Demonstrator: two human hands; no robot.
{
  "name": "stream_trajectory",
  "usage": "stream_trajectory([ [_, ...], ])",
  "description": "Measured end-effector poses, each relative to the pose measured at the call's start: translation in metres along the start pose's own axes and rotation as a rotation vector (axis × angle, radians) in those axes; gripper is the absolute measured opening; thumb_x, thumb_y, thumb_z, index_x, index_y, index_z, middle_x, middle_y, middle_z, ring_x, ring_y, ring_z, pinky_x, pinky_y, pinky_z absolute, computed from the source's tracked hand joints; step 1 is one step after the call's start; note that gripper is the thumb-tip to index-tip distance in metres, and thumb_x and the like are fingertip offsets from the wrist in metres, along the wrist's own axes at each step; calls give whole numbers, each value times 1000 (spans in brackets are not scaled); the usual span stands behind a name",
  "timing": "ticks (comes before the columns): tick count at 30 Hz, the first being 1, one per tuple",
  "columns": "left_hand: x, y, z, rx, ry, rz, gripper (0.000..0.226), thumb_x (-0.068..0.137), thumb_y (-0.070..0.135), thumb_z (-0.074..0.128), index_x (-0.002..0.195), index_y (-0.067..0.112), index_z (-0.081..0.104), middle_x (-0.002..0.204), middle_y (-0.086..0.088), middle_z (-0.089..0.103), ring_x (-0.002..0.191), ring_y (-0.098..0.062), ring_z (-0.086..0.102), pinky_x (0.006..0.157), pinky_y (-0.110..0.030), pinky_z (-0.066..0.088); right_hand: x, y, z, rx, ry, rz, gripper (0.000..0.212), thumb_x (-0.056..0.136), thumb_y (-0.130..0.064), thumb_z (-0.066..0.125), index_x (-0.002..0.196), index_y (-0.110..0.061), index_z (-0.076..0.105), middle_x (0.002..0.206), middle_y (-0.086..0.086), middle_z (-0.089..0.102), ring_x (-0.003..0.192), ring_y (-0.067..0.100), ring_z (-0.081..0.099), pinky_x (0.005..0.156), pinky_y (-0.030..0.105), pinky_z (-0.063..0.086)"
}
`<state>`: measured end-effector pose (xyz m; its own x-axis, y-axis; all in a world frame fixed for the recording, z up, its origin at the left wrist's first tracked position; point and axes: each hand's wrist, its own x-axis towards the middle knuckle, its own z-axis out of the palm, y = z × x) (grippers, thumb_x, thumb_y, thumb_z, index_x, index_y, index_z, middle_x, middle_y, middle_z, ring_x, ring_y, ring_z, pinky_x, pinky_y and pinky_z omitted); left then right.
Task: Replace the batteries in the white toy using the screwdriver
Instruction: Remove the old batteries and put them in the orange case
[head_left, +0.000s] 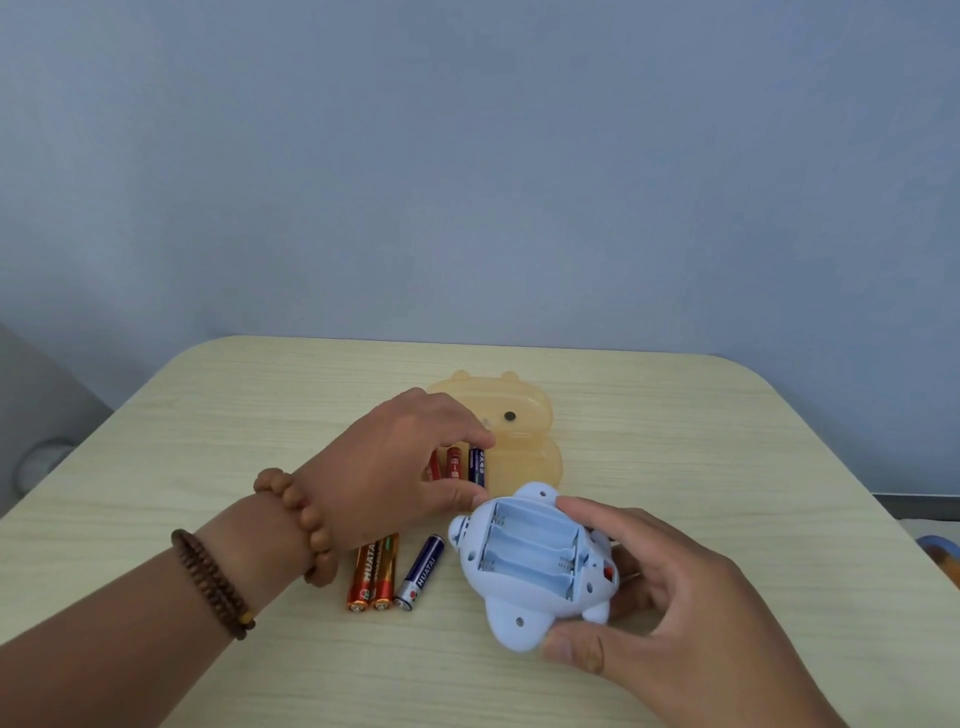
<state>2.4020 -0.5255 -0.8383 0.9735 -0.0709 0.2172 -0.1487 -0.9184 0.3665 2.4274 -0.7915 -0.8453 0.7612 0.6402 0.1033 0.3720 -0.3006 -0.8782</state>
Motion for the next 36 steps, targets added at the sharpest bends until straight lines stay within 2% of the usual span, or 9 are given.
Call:
stream_trajectory([
  [4, -5, 0, 2, 4, 39, -6, 62, 71, 73, 50, 121, 38, 64, 124, 20, 55, 115, -2, 48, 97, -19, 40, 0, 3, 0, 3, -11, -6, 76, 47, -28, 101, 112, -53, 68, 108, -24, 71, 80, 4, 74, 71, 7, 52],
  [9, -9, -3, 3, 50, 44, 28, 45, 77, 66, 54, 108, 36, 67, 119, 23, 56, 109, 1, 49, 94, -28, 47, -1, 2, 0, -7, -11, -2, 76, 48, -27, 100, 111, -54, 67, 108, -25, 70, 80, 3, 73, 69, 5, 51],
  [15, -14, 3, -8, 23, 48, 44, 44, 77, 66, 58, 107, 35, 66, 119, 19, 54, 113, -1, 50, 93, -34, 49, 0, 3, 0, -31, -9, -14, 77, 48, -27, 100, 113, -53, 67, 109, -22, 72, 83, 4, 72, 73, 12, 55],
  [18, -26, 11, -37, 52, 25, 138, 39, 76, 57, 74, 108, 37, 64, 108, 21, 59, 101, -3, 56, 87, -21, 46, -1, 0, 0, -19, -11, 2, 78, 48, -25, 101, 112, -55, 66, 108, -24, 72, 81, 2, 73, 70, 7, 52],
  [20, -37, 16, -55, 65, -73, 114, 47, 69, 60, 78, 109, 43, 61, 106, 27, 59, 100, -2, 55, 85, -15, 41, -1, -1, 0, -13, -5, 8, 78, 48, -25, 101, 111, -55, 65, 107, -27, 71, 78, -1, 72, 68, 3, 49],
  [23, -51, 19, -54, 106, -233, 49, 68, 61, 68, 78, 119, 52, 48, 117, 35, 45, 109, 5, 43, 92, -13, 35, -2, -5, 2, -10, -14, 15, 77, 49, -26, 100, 112, -53, 65, 106, -34, 67, 76, -5, 69, 67, 0, 46],
  [26, -56, 20, -39, 159, -276, 106, 79, 58, 75, 72, 125, 57, 33, 113, 38, 41, 105, 9, 39, 87, -11, 35, -3, -5, 1, -11, -10, 18, 78, 49, -22, 101, 114, -50, 67, 104, -31, 69, 74, -4, 69, 67, 1, 47],
  [31, -54, 18, -32, 150, -259, 89, 77, 62, 69, 74, 126, 53, 34, 113, 40, 38, 102, 10, 39, 87, -7, 30, -4, -4, 0, -19, -18, 13, 78, 50, -24, 100, 116, -51, 67, 107, -26, 71, 78, -1, 69, 68, 4, 48],
  [36, -52, 15, -30, 142, -266, 108, 61, 73, 61, 66, 129, 54, 41, 104, 37, 48, 99, 8, 42, 86, -14, 35, -3, -6, 0, -12, -21, 27, 78, 49, -23, 100, 114, -50, 67, 103, -28, 71, 74, -2, 69, 67, 2, 47],
])
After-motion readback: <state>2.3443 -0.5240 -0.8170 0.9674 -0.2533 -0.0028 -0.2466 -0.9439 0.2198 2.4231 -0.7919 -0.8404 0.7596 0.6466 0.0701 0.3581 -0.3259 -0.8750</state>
